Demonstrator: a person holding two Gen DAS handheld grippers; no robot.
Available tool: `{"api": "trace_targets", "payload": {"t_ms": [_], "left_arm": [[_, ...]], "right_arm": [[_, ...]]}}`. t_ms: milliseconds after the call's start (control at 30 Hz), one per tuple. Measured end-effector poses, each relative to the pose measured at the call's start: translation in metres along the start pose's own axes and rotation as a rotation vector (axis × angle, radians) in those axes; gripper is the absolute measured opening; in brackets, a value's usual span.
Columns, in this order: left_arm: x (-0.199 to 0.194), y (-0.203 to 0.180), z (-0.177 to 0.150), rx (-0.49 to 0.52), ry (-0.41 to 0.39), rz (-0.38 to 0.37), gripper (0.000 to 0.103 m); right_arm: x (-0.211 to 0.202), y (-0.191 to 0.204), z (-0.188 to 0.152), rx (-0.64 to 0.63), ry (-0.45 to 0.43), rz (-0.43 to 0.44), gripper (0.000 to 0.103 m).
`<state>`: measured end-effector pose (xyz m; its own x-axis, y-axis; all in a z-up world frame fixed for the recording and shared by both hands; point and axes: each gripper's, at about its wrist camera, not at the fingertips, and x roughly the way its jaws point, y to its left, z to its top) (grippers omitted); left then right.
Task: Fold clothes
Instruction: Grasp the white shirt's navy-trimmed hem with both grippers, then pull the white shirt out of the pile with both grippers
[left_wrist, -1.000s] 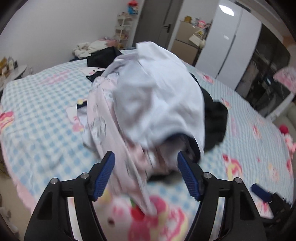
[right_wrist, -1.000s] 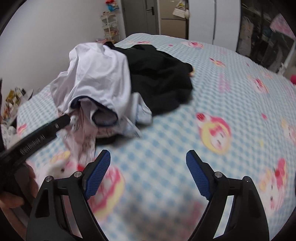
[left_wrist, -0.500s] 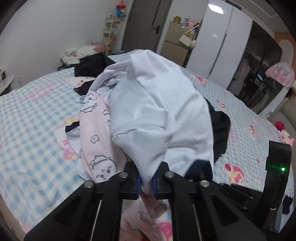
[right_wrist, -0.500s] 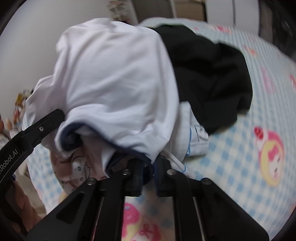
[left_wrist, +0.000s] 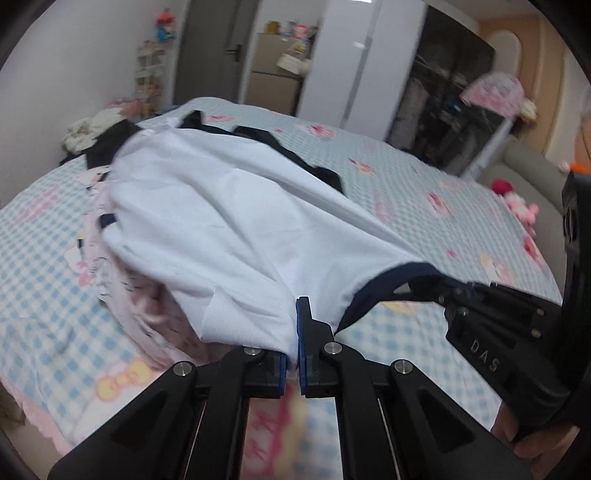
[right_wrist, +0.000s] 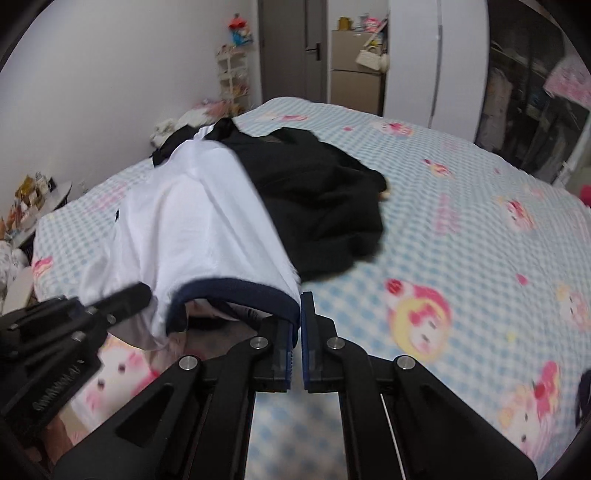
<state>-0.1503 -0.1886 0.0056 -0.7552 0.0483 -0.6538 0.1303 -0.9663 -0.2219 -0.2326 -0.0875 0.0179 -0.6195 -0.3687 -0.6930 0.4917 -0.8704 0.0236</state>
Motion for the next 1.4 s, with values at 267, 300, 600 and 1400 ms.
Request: {"api": "trace_targets", "payload": {"t_ms": [267,300,600,1400], "left_arm": [[-0.016,-0.085,-0.068,0.041,0.142,-0.203,0.004],[-0.018,-0.096,-0.076,0.045,0.160,-0.234,0.004],[-0.044,-0.200,-0.124,0.125,0.277,-0.520,0.004],[-0.038,-0.090,-0.151,-0.020,0.289,-0.271,0.046]], "right_arm": [[-0.088,-0.063,-0.089,0.116,-0.013,-0.088,0.002],[-0.098,-0.080,-0.103,0.153,-0.003,-0.091,0.002],[-0.216,-0.191,-0.207,0.348,-0.021,-0.263,0.002],[-0.169,-0.174,-0.273,0.397,0.182,-0.098,0.026]]}}
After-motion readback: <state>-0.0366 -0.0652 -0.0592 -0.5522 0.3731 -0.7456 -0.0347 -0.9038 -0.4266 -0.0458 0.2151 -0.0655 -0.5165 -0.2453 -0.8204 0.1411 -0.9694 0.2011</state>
